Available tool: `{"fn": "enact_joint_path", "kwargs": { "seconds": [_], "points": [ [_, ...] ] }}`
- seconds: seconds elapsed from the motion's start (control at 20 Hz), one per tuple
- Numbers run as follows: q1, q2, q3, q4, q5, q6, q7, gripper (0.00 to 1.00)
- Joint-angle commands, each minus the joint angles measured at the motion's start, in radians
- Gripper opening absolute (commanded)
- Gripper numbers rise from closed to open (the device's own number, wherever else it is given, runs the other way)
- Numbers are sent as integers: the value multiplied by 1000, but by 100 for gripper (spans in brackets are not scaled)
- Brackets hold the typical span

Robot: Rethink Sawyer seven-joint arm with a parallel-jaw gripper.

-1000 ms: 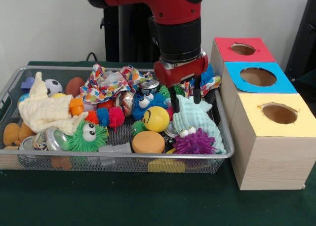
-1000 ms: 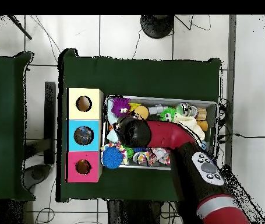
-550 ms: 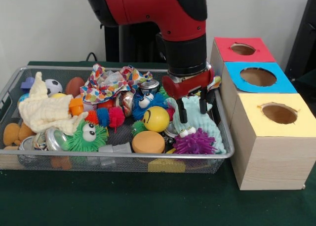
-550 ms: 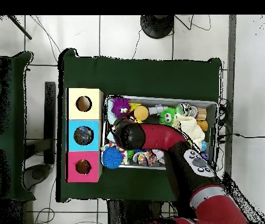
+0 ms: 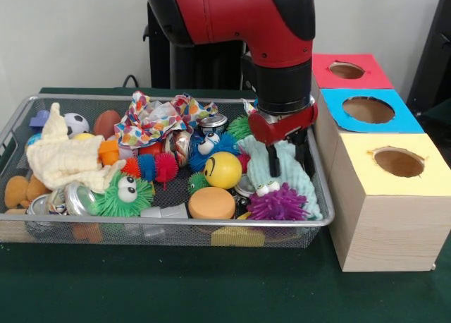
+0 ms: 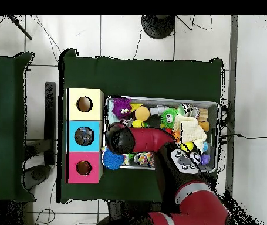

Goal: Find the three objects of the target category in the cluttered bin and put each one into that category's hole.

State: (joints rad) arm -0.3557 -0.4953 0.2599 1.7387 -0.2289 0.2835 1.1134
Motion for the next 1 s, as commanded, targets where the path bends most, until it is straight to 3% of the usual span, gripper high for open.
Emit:
{"fn": "enact_joint_path", "kwargs": {
  "seconds": [0.05,0.4,0.45,0.55,0.6,0.65,1.0],
  "points": [
    [49,65,-92,-55,-45,-9,167,100],
    [103,65,-161,-79,-44,18,160,100],
    [105,65,-169,-76,-35,22,161,0],
    [112,68,-181,-75,-16,5,194,0],
    [92,62,-149,-69,-21,-7,170,0],
    [97,54,-149,-72,-40,15,138,0],
    [102,-25,-158,-32,12,85,173,0]
  ]
}}
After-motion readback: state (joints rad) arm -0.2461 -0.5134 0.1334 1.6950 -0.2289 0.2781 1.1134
